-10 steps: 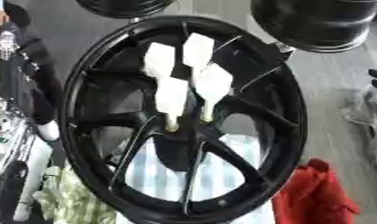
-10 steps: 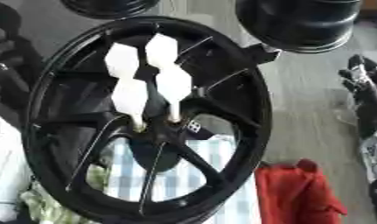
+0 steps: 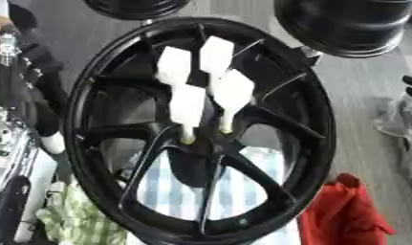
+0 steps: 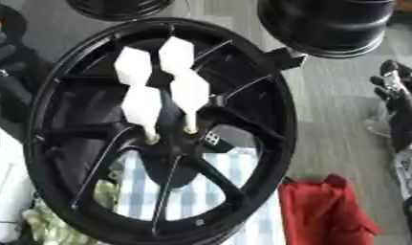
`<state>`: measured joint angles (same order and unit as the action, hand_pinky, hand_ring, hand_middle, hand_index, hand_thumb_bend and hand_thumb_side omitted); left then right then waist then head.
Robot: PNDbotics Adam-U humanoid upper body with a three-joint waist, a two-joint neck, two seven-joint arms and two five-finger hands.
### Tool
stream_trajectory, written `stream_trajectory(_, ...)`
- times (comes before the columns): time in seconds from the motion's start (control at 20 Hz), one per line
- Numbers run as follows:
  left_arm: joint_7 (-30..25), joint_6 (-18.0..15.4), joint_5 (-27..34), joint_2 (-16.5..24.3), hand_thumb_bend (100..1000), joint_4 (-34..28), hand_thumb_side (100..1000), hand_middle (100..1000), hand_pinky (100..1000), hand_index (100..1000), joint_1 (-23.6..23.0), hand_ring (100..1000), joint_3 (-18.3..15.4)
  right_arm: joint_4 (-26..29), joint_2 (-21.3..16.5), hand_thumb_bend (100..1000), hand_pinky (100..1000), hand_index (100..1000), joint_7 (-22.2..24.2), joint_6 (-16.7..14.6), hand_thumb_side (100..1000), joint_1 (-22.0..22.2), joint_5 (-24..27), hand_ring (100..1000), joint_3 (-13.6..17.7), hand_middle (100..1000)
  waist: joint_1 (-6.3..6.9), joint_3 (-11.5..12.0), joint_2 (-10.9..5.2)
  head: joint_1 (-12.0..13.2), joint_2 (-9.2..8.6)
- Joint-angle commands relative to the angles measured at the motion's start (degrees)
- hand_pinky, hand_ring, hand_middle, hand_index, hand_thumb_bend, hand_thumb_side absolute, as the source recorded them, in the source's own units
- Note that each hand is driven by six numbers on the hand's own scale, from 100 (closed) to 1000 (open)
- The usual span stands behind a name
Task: Pull the pin out of the wheel hub.
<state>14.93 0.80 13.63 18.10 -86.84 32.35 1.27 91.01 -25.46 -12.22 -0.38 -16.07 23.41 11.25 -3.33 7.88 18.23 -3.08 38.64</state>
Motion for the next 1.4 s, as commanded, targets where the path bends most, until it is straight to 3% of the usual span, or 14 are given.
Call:
stream_trajectory(0.05,0.0,0.01,-0.19,0.66,121,-0.63,866,780,710,792,1.03,813,0.0,0.92,-1.51,191,942,815,0.12,-0.08,454,-0.76,-0.24,820,0.65,846,-0.02,0.12,-1.42,0.07,-0.95)
stream_trajectory(0.45,0.25,-0.01,-0.28,1.22,120,-0.42,866,779,709,792,0.68,814,-0.26,2.21,-5.28,198,940,822,1.72,0.75,436,-3.03,0.84,833,-0.43,858,-0.54,-0.36,-1.98,0.51,-0.53)
stream_trajectory(0.9,0.21,0.11,-0.65,2.26,118,0.19,869,779,710,792,-0.5,815,-0.1,4.85,-16.84,201,934,830,6.76,5.03,418,-10.4,0.2,847,-5.86,870,-1.17,-1.28,-2.89,0.57,0.85)
stream_trajectory(0.95,0.16,0.12,-0.69,2.32,118,0.24,869,779,711,792,-0.57,815,-0.06,5.22,-17.98,261,932,830,7.29,5.22,437,-11.22,0.23,847,-6.43,865,-1.25,-1.31,-2.99,0.53,0.97)
stream_trajectory(1.0,0.11,0.11,-0.74,2.41,117,0.28,869,779,710,791,-0.64,815,-0.01,5.89,-19.29,208,930,829,8.02,5.25,406,-12.28,-0.07,846,-7.29,865,-1.34,-1.35,-3.07,0.5,1.08)
stream_trajectory(1.2,-0.06,0.14,-0.84,2.48,117,0.41,870,779,711,791,-0.73,816,0.15,8.52,-25.28,238,924,830,11.75,5.66,396,-16.04,-0.67,844,-11.07,858,-1.56,-1.18,-3.2,0.09,1.36)
stream_trajectory(1.4,-0.46,0.24,-0.96,2.35,117,0.49,871,779,711,791,-0.59,817,0.53,10.68,-28.97,270,921,832,15.75,4.51,381,-18.73,-2.23,843,-13.92,854,-1.69,-0.72,-3.12,-0.31,1.27)
